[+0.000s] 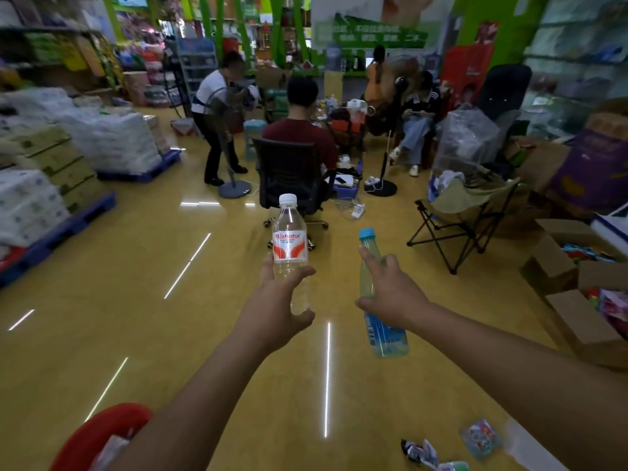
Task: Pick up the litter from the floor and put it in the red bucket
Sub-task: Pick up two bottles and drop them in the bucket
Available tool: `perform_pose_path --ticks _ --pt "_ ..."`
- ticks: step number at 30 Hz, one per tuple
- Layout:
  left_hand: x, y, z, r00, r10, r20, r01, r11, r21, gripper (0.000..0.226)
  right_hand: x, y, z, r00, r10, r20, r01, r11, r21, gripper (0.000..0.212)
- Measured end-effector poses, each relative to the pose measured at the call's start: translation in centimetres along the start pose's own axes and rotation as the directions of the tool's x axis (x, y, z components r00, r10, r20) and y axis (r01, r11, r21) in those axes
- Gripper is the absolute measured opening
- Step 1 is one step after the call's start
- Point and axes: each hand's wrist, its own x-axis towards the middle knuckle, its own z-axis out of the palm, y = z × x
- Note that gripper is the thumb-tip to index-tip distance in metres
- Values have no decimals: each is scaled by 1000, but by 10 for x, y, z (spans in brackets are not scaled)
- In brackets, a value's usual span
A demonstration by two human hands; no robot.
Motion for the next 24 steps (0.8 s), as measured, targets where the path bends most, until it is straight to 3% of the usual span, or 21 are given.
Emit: perform_pose_path --ticks 24 --pt "-101 -228 -137 944 -269 -191 271 962 -15 71 42 -275 101 949 -288 132 287 958 22 99"
